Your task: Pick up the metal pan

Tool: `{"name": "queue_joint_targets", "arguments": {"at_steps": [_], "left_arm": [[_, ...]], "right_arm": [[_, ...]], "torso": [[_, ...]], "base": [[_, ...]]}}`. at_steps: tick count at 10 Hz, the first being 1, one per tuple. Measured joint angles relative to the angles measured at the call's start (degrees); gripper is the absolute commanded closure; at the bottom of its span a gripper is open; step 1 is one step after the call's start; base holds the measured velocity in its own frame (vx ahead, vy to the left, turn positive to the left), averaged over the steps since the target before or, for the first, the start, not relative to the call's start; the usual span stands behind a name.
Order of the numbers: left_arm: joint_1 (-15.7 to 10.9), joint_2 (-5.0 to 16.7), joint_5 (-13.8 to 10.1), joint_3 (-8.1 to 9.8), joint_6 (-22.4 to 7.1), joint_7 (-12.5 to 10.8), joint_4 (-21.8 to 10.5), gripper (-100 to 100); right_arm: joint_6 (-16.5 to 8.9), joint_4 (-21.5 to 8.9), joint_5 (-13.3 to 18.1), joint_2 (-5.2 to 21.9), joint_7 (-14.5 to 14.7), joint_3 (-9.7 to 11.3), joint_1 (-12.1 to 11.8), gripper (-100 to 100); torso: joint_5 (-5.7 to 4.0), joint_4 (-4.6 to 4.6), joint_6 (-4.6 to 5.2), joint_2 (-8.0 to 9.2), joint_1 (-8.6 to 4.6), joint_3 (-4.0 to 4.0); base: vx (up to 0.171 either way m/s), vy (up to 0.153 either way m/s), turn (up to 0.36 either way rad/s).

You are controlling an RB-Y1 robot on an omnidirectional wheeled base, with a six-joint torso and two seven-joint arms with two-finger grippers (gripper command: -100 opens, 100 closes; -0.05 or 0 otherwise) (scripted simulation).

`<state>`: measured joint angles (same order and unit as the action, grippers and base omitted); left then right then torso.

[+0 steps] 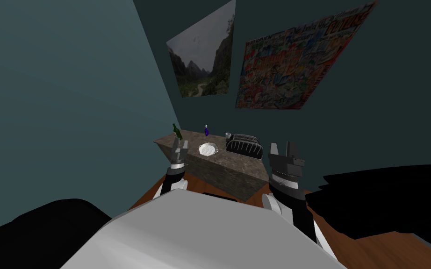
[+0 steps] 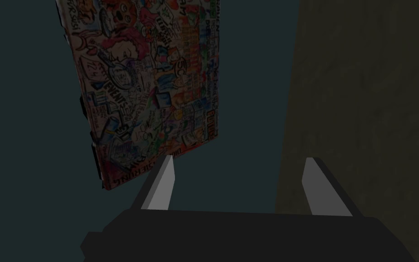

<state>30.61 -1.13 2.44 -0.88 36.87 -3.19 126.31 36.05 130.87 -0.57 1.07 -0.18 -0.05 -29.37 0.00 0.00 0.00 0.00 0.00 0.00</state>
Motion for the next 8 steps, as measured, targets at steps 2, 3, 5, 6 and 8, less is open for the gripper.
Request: {"name": "queue_joint_targets", "arguments": {"at_steps": [2,3,5,6,8], "left_arm": [[-0.38,2.24,0.17,0.08,-1.54,0.04,0.0,-100],[-0.48,3.59,0.25,0.19,-2.77,0.0,0.06,-100],[-0.97,5.8,0.76,0.06,-6.03,0.19,0.12,-100],[-1.07,6.92,0.92,0.21,-7.53,0.18,0.19,-100],[-1.28,8.06,1.14,0.4,-10.04,0.12,0.26,-100]], "right_arm": [[0.0,0.0,0.0,0.0,0.0,0.0,0.0,0],[0.0,0.0,0.0,0.0,0.0,0.0,0.0,0],[0.0,0.0,0.0,0.0,0.0,0.0,0.0,0],[0.0,0.0,0.0,0.0,0.0,0.0,0.0,0],[0.0,0.0,0.0,0.0,0.0,0.0,0.0,0]], "torso": [[0.01,0.0,0.0,0.0,0.07,0.0],[0.02,0.0,0.0,0.01,0.1,0.0],[0.03,0.0,0.01,-0.01,0.15,-0.01],[0.04,0.0,0.0,0.01,0.18,0.0],[0.03,0.0,0.0,0.01,0.14,0.01]], "base": [[-0.001,0.019,-0.029],[-0.002,0.028,-0.043],[-0.001,0.04,-0.062],[-0.006,0.033,-0.013],[-0.003,0.026,-0.031]]}}
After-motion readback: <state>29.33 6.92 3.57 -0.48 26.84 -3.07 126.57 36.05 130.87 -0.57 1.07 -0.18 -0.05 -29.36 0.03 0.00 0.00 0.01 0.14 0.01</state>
